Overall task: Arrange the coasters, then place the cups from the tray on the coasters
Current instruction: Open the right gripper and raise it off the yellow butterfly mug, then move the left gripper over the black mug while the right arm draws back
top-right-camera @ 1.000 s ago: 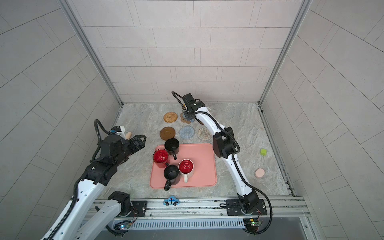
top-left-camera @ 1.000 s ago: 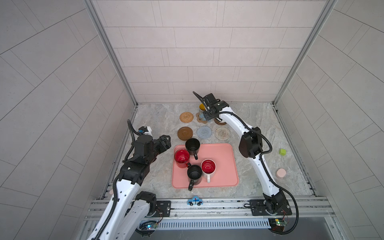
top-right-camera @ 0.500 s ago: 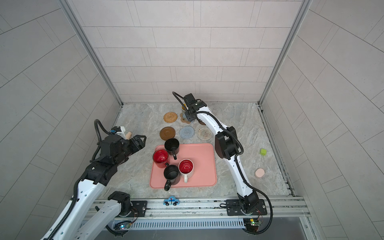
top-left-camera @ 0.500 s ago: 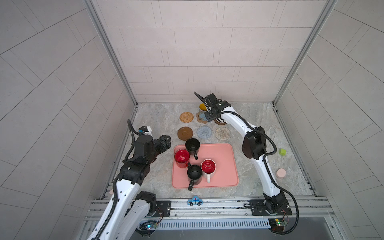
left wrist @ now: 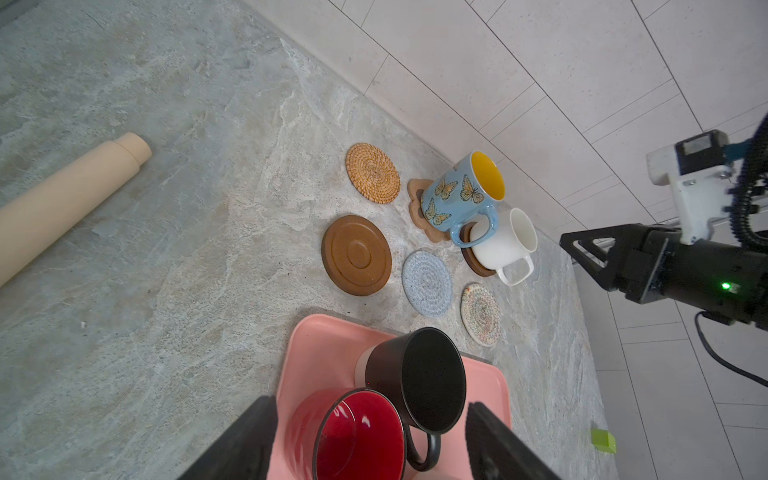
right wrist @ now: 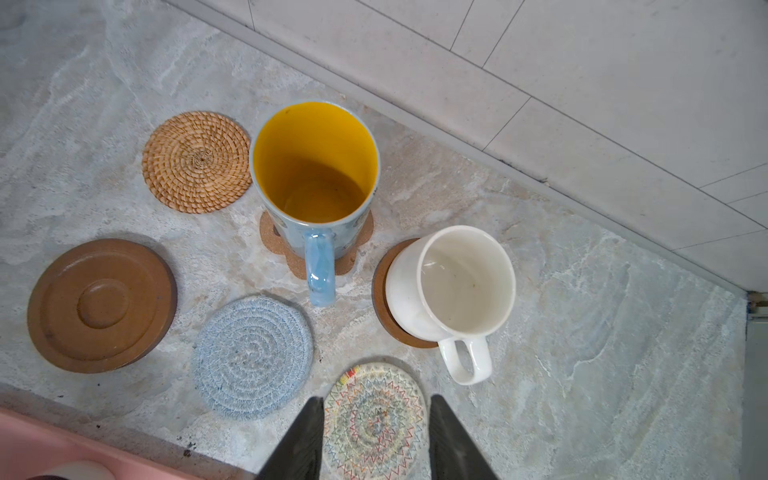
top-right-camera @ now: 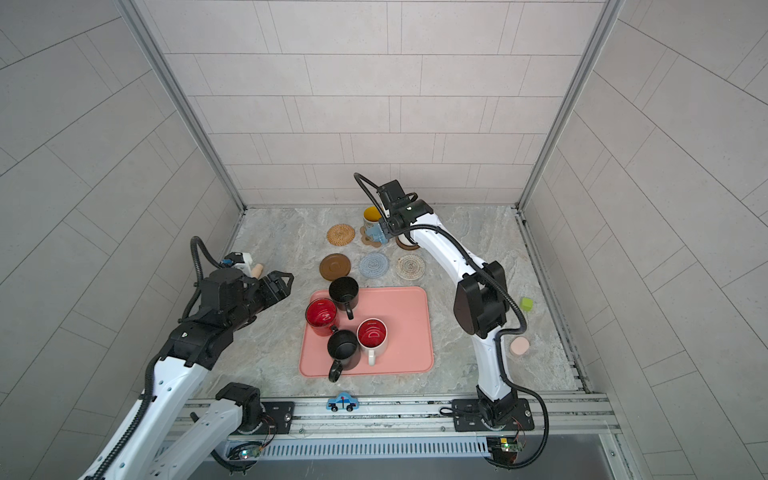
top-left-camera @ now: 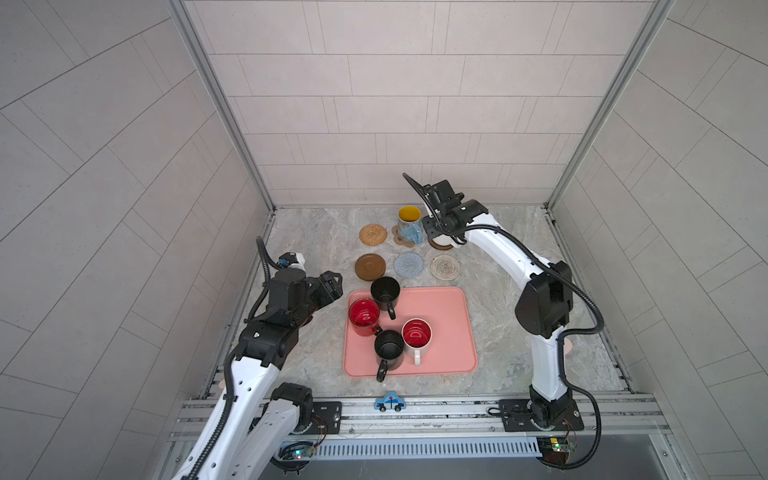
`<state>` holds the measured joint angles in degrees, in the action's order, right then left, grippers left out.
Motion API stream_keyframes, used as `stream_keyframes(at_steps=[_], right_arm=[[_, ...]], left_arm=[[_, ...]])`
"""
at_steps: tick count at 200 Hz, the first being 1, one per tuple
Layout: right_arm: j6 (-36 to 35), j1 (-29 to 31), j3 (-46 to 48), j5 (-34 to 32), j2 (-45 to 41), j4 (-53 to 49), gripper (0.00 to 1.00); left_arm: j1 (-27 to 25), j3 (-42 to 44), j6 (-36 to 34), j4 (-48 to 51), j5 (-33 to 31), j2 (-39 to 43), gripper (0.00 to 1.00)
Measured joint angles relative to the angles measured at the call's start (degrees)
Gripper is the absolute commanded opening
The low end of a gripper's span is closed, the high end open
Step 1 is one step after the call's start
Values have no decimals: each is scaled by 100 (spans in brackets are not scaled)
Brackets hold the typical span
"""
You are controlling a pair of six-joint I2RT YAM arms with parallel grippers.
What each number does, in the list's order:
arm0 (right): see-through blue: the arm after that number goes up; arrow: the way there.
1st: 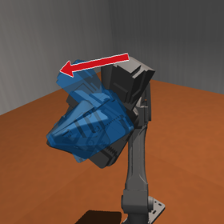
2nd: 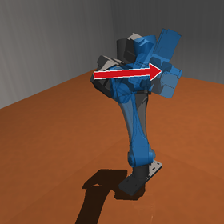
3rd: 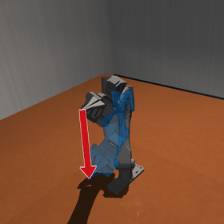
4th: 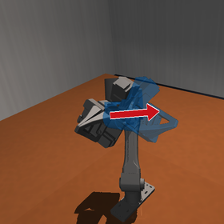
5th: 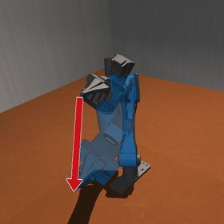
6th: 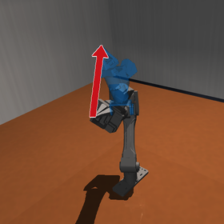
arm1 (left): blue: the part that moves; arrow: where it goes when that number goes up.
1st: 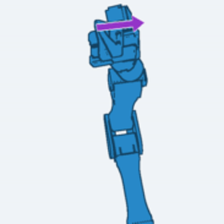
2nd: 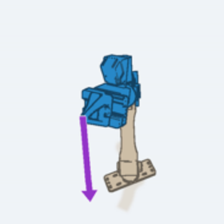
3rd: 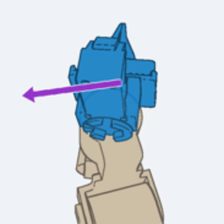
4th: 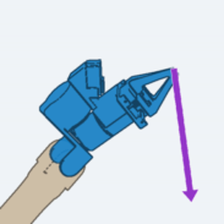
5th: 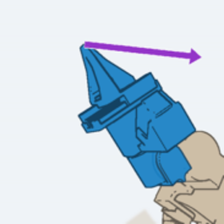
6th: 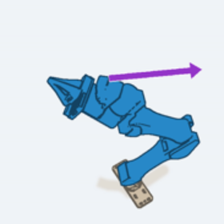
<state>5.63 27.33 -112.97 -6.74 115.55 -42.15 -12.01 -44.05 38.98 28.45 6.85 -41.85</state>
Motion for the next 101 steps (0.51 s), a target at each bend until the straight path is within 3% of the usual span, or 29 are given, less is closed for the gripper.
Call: stream_keyframes(at_steps=[34,101], right_arm=[[127,0,881,-98,-807,142,44],[450,0,2302,-223,-1958,149,44]], left_arm=[[-304,-96,33,162,-26,-173,76],[-2050,-643,415,365,-697,-1224,74]])
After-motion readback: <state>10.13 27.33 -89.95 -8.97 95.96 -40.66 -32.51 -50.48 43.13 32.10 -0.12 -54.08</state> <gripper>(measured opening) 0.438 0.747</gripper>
